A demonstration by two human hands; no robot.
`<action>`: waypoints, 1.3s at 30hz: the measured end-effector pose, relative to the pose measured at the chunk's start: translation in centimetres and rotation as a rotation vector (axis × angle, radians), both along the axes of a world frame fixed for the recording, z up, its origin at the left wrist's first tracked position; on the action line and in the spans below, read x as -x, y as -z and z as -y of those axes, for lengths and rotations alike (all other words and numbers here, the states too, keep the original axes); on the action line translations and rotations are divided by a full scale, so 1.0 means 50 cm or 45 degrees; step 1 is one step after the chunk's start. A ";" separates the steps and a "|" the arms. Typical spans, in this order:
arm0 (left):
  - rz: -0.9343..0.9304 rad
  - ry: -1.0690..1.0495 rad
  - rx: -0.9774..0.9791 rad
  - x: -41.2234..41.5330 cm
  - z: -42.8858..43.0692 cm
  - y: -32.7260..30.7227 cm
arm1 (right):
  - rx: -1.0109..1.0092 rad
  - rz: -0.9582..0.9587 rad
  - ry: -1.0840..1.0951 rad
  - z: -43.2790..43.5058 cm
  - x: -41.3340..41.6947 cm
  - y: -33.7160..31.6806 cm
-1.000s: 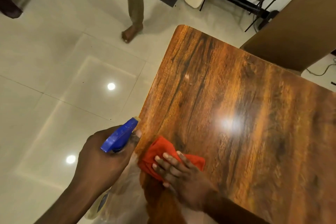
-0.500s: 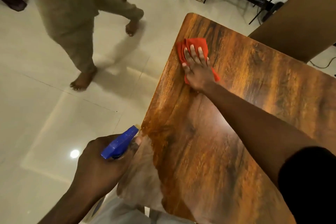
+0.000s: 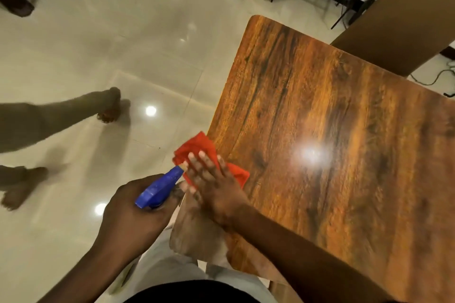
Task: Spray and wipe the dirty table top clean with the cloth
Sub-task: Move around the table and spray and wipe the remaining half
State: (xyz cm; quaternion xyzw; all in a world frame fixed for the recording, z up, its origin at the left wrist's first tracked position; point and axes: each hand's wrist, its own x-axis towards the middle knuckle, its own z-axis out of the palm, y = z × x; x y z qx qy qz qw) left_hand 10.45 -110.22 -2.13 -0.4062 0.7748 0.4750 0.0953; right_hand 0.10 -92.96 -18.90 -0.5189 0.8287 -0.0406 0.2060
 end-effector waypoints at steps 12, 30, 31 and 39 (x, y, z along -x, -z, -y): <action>-0.044 0.114 -0.062 -0.028 0.004 -0.005 | -0.231 -0.137 0.180 -0.304 0.034 -0.044; 0.124 0.147 0.066 -0.228 -0.067 -0.016 | -0.046 0.109 0.331 -0.018 -0.023 -0.007; 0.133 0.139 0.063 -0.243 -0.079 -0.023 | -0.025 0.094 0.290 -0.027 -0.080 -0.002; 0.041 0.087 0.065 -0.339 -0.158 -0.049 | -0.041 0.035 0.105 -0.210 -0.349 -0.010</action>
